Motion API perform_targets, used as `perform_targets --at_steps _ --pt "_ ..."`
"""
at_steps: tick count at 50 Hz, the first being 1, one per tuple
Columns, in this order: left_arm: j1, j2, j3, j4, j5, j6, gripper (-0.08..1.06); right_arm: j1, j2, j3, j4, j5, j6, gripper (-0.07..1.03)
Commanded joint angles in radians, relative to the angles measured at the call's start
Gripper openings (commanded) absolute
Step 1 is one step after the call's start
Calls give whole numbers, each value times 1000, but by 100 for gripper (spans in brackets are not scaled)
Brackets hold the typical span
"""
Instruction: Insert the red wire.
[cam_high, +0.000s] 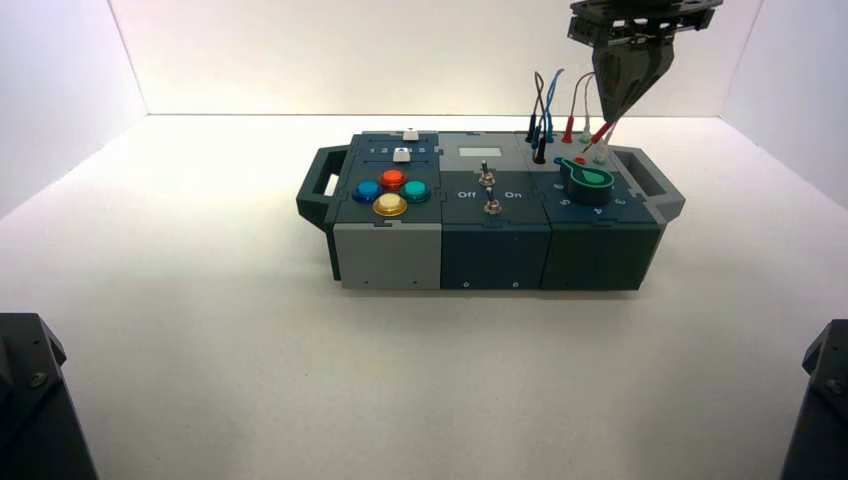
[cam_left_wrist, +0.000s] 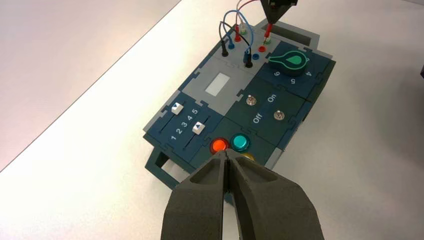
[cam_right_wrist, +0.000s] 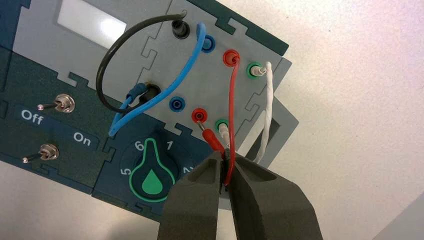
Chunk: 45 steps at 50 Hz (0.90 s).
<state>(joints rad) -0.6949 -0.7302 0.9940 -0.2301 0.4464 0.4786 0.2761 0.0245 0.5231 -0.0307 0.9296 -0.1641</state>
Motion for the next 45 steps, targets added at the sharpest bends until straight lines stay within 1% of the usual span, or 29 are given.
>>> perform_targets --at_steps 1,30,39,45 --pt "-2 -3 -12 -2 -6 5 -3 2 -8 -29 -3 -8 2 -2" --pt "-3 -5 -11 0 -6 5 -3 2 5 -29 -6 -25 3 -2" --pt "-3 -8 -12 -2 -8 5 -3 2 9 -29 -20 -28 6 -2" --pt "-3 -8 -11 0 -8 5 -3 2 11 -28 -34 -29 17 -2"
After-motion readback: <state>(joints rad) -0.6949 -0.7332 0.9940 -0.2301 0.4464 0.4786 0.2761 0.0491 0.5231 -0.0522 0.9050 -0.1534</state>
